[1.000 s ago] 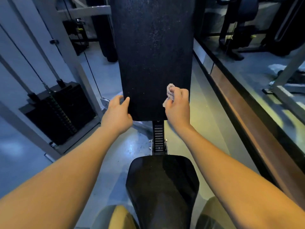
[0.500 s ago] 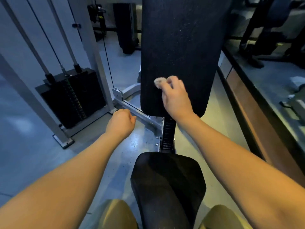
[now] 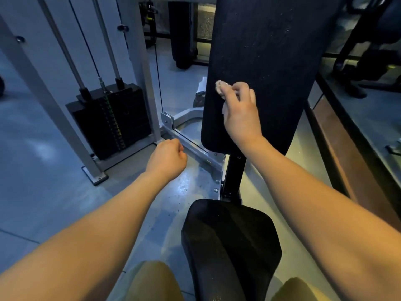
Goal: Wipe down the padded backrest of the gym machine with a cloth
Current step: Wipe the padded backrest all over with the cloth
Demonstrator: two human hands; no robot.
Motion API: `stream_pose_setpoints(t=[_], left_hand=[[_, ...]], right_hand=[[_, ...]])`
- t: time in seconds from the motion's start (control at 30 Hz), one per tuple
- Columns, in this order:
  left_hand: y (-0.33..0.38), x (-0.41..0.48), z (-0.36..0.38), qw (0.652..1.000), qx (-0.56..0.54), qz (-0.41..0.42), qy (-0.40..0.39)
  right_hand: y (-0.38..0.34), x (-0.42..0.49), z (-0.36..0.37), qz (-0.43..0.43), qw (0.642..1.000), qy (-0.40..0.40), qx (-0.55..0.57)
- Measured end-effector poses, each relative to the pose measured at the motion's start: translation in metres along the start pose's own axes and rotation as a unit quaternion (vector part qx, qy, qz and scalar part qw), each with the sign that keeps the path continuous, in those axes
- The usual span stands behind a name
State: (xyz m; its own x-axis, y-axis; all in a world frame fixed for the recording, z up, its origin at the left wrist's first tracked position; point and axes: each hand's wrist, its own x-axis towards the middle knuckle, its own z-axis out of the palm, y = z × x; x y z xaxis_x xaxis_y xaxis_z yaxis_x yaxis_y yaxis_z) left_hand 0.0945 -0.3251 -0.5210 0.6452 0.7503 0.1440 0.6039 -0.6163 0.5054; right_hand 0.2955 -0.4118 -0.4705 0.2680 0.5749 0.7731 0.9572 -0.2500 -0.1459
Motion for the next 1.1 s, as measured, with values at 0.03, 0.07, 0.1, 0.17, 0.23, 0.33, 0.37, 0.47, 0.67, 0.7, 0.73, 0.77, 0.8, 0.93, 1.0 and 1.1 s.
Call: stream_pose_setpoints(t=[0.03, 0.07, 0.1, 0.17, 0.23, 0.33, 0.37, 0.47, 0.67, 0.7, 0.73, 0.77, 0.8, 0.93, 1.0, 1.1], left_hand=[[-0.002, 0.000, -0.001, 1.000, -0.003, -0.002, 0.000], [-0.005, 0.000, -0.001, 1.000, -0.006, -0.004, 0.000], [-0.007, 0.001, -0.001, 1.000, -0.010, -0.005, -0.001], [-0.011, 0.001, -0.001, 1.000, -0.014, -0.010, -0.002], [-0.012, 0.001, 0.001, 1.000, -0.012, -0.015, -0.004], [-0.005, 0.000, 0.001, 1.000, -0.018, -0.009, -0.004], [-0.003, 0.000, 0.000, 1.000, -0.022, -0.007, -0.002], [0.003, 0.003, -0.005, 1.000, -0.031, -0.004, 0.002], [0.005, 0.009, -0.001, 0.999, -0.051, -0.009, 0.008], [0.005, 0.009, 0.001, 0.999, -0.053, -0.007, 0.007], [0.006, 0.009, 0.003, 0.998, -0.056, -0.005, 0.006], [0.008, 0.009, 0.005, 0.998, -0.064, 0.001, 0.002], [0.013, 0.008, 0.005, 0.997, -0.081, 0.014, -0.011], [0.047, 0.012, 0.000, 0.959, -0.249, 0.106, -0.084], [0.069, 0.027, -0.008, 0.939, -0.318, 0.121, -0.048], [0.097, 0.056, -0.027, 0.946, -0.294, 0.131, 0.047]], right_hand=[[-0.005, 0.000, 0.006, 0.008, 1.000, -0.004, -0.014], [-0.009, -0.009, 0.013, 0.004, 0.999, -0.029, -0.028], [-0.013, -0.024, 0.021, -0.012, 0.997, -0.067, -0.039], [-0.016, -0.059, 0.031, -0.078, 0.984, -0.151, -0.054], [-0.012, -0.075, 0.027, -0.143, 0.965, -0.213, -0.053], [-0.007, -0.037, 0.011, -0.138, 0.975, -0.174, -0.033], [-0.007, -0.014, 0.007, -0.111, 0.985, -0.127, -0.032], [-0.009, 0.025, 0.006, -0.051, 0.996, -0.045, -0.062], [-0.009, -0.074, 0.047, -0.204, 0.959, -0.185, -0.066], [-0.005, -0.088, 0.045, -0.231, 0.946, -0.218, -0.067], [0.001, -0.096, 0.041, -0.247, 0.935, -0.246, -0.066], [0.005, -0.100, 0.033, -0.243, 0.931, -0.267, -0.055], [0.009, -0.099, 0.024, -0.218, 0.937, -0.270, -0.029], [0.015, -0.057, -0.016, -0.082, 0.979, -0.149, 0.114], [0.017, -0.033, -0.035, -0.086, 0.983, -0.112, 0.118], [0.029, -0.006, -0.053, -0.129, 0.985, -0.084, 0.072]])
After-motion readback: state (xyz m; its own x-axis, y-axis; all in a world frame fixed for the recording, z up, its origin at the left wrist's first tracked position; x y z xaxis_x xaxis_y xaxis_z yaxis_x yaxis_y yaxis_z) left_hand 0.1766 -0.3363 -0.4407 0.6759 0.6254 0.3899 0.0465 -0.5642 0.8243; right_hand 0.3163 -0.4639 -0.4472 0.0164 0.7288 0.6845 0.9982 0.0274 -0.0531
